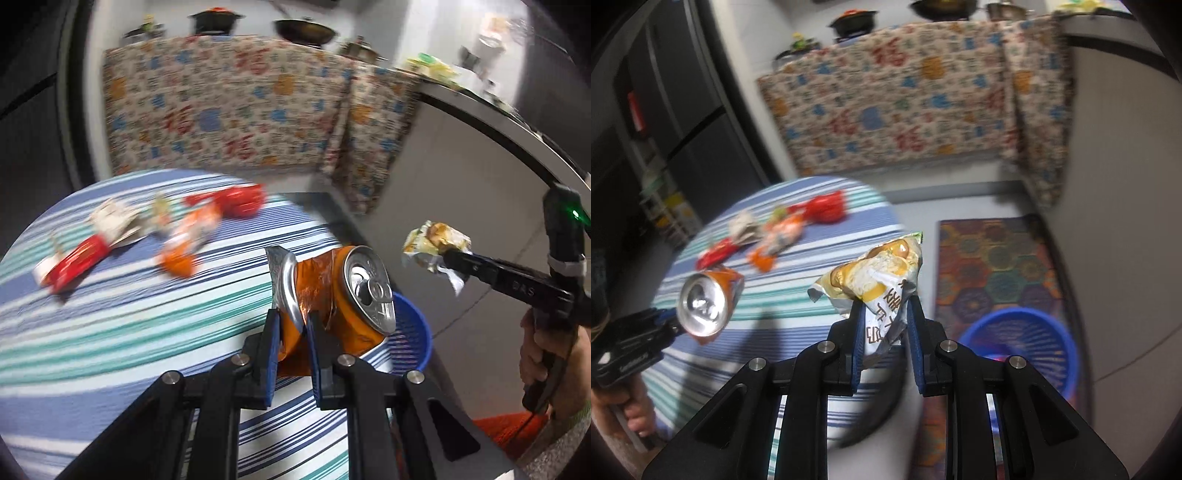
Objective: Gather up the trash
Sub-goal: 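Carry the orange can and yellow bag to the blue basket and release both, then move both open tools back over the striped table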
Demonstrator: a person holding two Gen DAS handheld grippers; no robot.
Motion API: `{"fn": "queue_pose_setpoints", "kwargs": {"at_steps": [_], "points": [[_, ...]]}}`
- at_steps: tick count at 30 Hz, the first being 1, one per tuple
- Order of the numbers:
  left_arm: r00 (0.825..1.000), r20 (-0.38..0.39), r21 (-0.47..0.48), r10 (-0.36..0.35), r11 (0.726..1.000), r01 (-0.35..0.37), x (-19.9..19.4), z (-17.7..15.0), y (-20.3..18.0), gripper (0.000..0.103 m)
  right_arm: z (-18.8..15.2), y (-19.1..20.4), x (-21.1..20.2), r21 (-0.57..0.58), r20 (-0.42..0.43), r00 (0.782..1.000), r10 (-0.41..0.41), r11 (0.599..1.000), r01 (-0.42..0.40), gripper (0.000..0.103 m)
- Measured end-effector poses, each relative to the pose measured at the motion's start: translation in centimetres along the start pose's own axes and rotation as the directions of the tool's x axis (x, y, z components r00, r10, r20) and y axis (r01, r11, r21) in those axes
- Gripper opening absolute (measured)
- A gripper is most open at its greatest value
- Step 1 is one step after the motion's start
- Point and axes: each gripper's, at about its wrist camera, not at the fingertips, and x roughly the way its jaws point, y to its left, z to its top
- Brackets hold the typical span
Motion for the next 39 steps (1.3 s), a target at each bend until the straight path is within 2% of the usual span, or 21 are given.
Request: {"fn": "queue_pose_setpoints", "kwargs": {"at_steps": [5, 11, 16, 25, 28, 29, 30, 32, 33, 34, 37, 39], "points": [[0.996, -0.036, 0.075, -0.075, 0.994, 0.078, 4.4, 2.3, -5.4, 0.015, 1.0, -6.1, 0.2, 0.015, -0.058, 0.99, -0.127, 0.992, 0.128, 0.021], [0.989, -0.091, 0.126, -0.118, 0.984, 0.129, 10.7, 3.5, -10.7, 0.015, 0.1, -12.7, 2.3, 0.082, -0.118, 0.972, -0.204, 0.973, 0.214, 0.021], [0.979, -0.163, 0.127, -0.121, 0.982, 0.143, 15.8, 3.0, -12.8, 0.015, -1.1, -16.3, 3.7, 0.138, -0.159, 0.964, -0.213, 0.962, 0.235, 0.021], [0.963, -0.24, 0.146, -0.121, 0.976, 0.159, 21.3, 1.5, -15.6, 0.015, -2.0, -19.6, 4.8, 0.196, -0.192, 0.96, -0.204, 0.95, 0.241, 0.021], [0.959, -0.254, 0.167, -0.129, 0.97, 0.175, 22.7, 1.2, -16.5, 0.015, -2.1, -20.4, 5.0, 0.227, -0.178, 0.965, -0.192, 0.946, 0.231, 0.029], [0.958, -0.259, 0.177, -0.127, 0.968, 0.177, 23.1, 1.0, -16.7, 0.015, -2.2, -20.7, 5.0, 0.246, -0.165, 0.97, -0.18, 0.945, 0.217, 0.037], [0.954, -0.271, 0.184, -0.125, 0.967, 0.179, 24.1, 0.8, -17.0, 0.017, -2.2, -21.0, 4.9, 0.264, -0.158, 0.973, -0.171, 0.942, 0.208, 0.042], [0.944, -0.3, 0.169, -0.134, 0.967, 0.191, 25.7, 0.5, -17.3, 0.038, -2.1, -21.4, 4.6, 0.288, -0.139, 0.974, -0.182, 0.933, 0.215, 0.05], [0.939, -0.313, 0.146, -0.144, 0.97, 0.197, 26.7, 0.4, -17.3, 0.057, -2.0, -21.6, 4.3, 0.296, -0.129, 0.973, -0.191, 0.929, 0.222, 0.051], [0.938, -0.311, 0.131, -0.15, 0.971, 0.198, 27.4, 0.3, -17.3, 0.062, -2.0, -21.8, 3.9, 0.307, -0.116, 0.972, -0.203, 0.924, 0.229, 0.052], [0.936, -0.312, 0.116, -0.162, 0.972, 0.207, 28.0, 0.4, -17.4, 0.062, -1.6, -22.0, 2.6, 0.317, -0.073, 0.97, -0.233, 0.917, 0.244, 0.057], [0.942, -0.29, 0.119, -0.166, 0.971, 0.208, 26.9, 0.7, -17.5, 0.062, -1.3, -21.7, 1.4, 0.308, -0.033, 0.966, -0.256, 0.917, 0.254, 0.062]]}}
